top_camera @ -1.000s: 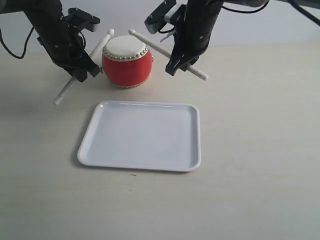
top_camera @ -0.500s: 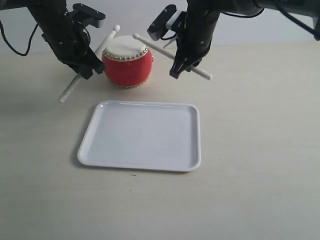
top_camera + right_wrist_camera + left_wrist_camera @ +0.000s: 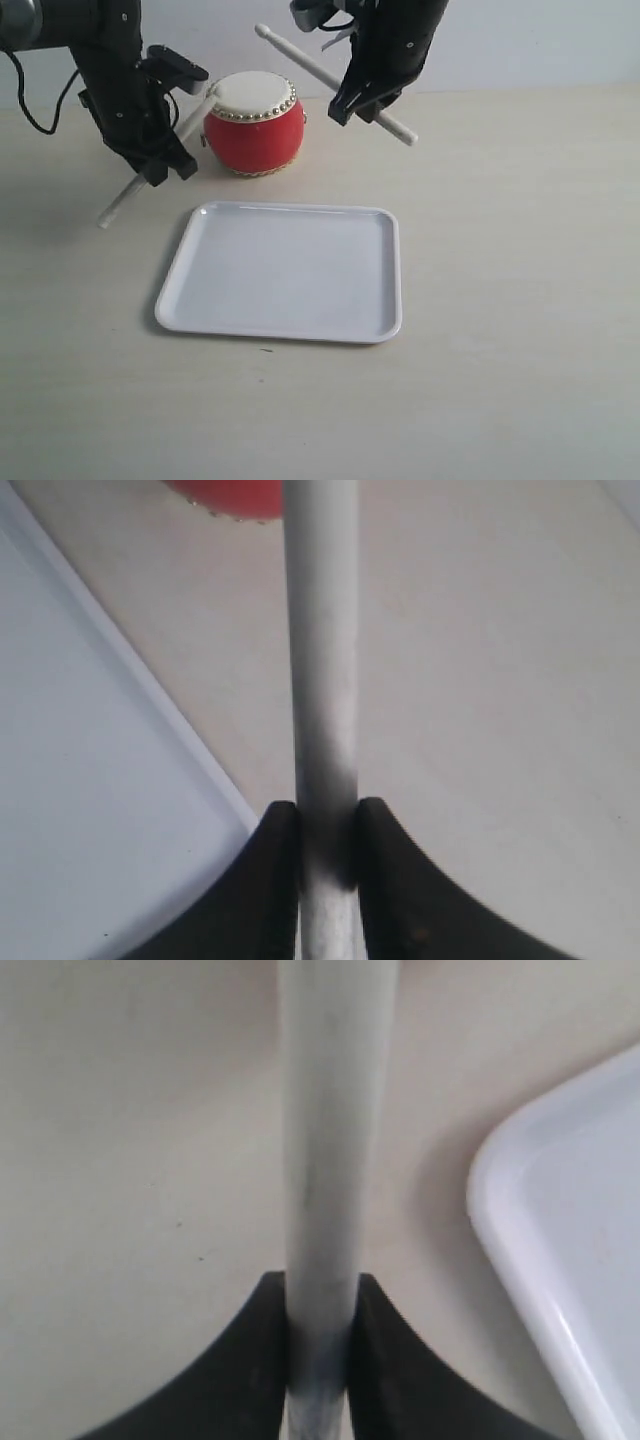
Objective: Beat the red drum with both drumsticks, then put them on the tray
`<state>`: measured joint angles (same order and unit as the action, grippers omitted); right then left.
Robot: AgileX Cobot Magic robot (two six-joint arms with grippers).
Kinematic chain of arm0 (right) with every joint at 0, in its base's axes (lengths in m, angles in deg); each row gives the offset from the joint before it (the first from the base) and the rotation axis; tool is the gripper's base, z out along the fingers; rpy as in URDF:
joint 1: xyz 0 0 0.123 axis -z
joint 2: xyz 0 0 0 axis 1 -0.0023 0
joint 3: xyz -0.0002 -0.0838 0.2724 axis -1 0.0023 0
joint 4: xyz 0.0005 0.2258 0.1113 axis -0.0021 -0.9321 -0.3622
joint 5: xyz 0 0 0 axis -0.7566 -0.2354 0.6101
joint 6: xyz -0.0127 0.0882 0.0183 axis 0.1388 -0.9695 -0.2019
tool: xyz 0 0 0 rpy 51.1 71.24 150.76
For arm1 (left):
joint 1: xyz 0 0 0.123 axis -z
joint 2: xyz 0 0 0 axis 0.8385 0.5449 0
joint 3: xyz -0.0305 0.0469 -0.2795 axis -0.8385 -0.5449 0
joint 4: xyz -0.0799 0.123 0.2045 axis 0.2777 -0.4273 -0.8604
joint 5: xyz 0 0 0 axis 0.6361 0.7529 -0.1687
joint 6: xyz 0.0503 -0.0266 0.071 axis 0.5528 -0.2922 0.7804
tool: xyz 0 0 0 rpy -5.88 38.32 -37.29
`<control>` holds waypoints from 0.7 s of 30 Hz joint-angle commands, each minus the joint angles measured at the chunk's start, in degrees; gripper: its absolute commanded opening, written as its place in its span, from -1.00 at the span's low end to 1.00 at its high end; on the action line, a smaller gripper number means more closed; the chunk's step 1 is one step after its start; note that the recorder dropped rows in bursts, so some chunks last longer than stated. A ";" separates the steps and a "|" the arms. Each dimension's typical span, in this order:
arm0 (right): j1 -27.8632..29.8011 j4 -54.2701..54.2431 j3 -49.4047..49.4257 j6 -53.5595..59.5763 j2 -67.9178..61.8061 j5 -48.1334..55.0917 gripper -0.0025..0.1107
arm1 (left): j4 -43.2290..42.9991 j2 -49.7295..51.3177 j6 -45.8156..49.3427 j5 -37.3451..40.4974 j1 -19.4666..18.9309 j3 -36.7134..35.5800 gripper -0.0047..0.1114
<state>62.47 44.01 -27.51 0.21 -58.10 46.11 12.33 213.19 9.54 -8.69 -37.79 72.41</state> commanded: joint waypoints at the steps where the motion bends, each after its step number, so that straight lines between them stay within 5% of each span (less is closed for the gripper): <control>1: 0.09 0.29 0.00 4.25 -3.81 -2.73 -0.96 | 0.47 -4.02 -5.09 0.19 0.20 0.98 -0.92; 7: 0.09 2.44 -0.10 8.51 -8.58 -5.51 -0.96 | 2.84 -5.01 -4.57 0.44 0.20 0.98 -0.92; 14: 0.09 8.52 -0.20 -4.95 -2.38 -5.30 -0.96 | 2.75 -3.69 -4.57 -1.46 0.20 0.98 -0.92; 21: 0.09 4.21 0.65 -6.03 3.10 -0.72 -0.96 | 2.75 1.33 1.80 0.47 0.20 0.98 -0.92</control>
<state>62.43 49.38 -27.51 -5.38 -56.06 44.06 14.63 212.17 8.08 -9.35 -37.79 73.17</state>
